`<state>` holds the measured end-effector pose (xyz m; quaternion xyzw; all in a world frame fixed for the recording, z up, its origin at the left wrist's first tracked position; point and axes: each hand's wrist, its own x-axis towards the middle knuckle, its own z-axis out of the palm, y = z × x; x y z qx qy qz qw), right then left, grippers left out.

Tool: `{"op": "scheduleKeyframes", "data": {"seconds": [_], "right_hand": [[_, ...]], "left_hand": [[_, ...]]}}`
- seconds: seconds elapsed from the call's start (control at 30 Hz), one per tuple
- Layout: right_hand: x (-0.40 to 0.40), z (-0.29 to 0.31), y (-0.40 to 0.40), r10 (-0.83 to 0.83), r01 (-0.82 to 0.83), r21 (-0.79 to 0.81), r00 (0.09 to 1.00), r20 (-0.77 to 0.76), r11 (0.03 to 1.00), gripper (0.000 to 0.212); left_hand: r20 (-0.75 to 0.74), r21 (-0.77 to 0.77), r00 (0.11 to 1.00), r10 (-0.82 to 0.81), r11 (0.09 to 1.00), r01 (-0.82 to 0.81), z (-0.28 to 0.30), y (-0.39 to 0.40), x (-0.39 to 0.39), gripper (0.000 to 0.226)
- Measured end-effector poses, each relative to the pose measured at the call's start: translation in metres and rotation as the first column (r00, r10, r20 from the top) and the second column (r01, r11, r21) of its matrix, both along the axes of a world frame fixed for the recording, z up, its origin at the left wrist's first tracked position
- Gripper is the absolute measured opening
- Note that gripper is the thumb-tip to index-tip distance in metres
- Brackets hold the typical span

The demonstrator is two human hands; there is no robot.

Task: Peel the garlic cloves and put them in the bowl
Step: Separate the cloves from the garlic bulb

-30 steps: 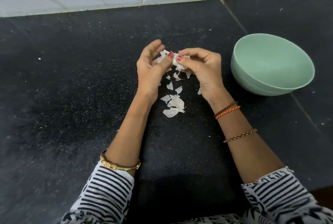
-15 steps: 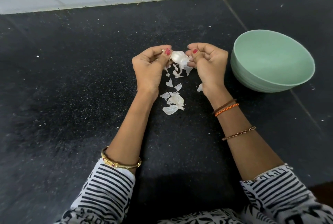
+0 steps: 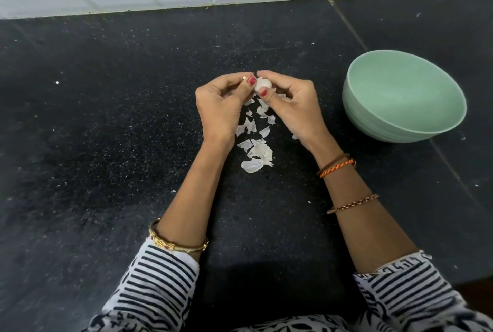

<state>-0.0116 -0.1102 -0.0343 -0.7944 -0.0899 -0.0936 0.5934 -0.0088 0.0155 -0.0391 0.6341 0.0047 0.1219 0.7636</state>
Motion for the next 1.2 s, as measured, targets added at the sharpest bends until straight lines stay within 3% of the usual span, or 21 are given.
{"op": "scheduleKeyframes", "data": {"seconds": [0.13, 0.23, 0.4, 0.57, 0.7, 0.9, 1.2], "right_hand": [[0.000, 0.001, 0.002, 0.038, -0.029, -0.141, 0.997, 0.061, 0.990, 0.029], [-0.001, 0.001, 0.008, -0.024, 0.044, -0.169, 0.993, 0.116, 0.985, 0.028], [-0.003, 0.002, 0.024, -0.214, 0.214, 0.009, 0.977, -0.002, 0.977, 0.027], [-0.006, 0.007, 0.036, -0.282, 0.308, 0.160, 0.945, -0.165, 0.938, 0.030], [-0.001, 0.017, 0.031, -0.345, 0.465, 0.412, 0.877, -0.334, 0.784, 0.035], [-0.008, 0.012, 0.024, -0.244, 0.318, 0.429, 0.944, -0.220, 0.846, 0.012], [-0.009, 0.014, 0.014, -0.232, 0.288, 0.447, 0.957, -0.176, 0.847, 0.015]], "left_hand": [[0.045, 0.060, 0.998, 0.045, 0.997, -0.048, 0.000, 0.002, 0.000, 0.010], [0.119, 0.094, 0.990, 0.081, 0.991, -0.092, 0.002, 0.000, -0.001, 0.012], [0.241, 0.141, 0.962, 0.128, 0.976, -0.166, 0.000, -0.008, -0.005, 0.010], [0.346, 0.199, 0.918, 0.194, 0.941, -0.274, -0.004, -0.012, -0.007, 0.010], [0.455, 0.251, 0.879, 0.144, 0.926, -0.282, -0.007, -0.021, -0.013, 0.009], [0.321, 0.146, 0.931, 0.174, 0.962, -0.230, -0.005, -0.009, -0.004, 0.012], [0.094, 0.095, 0.987, 0.129, 0.986, -0.138, 0.003, -0.007, 0.000, 0.016]]}}
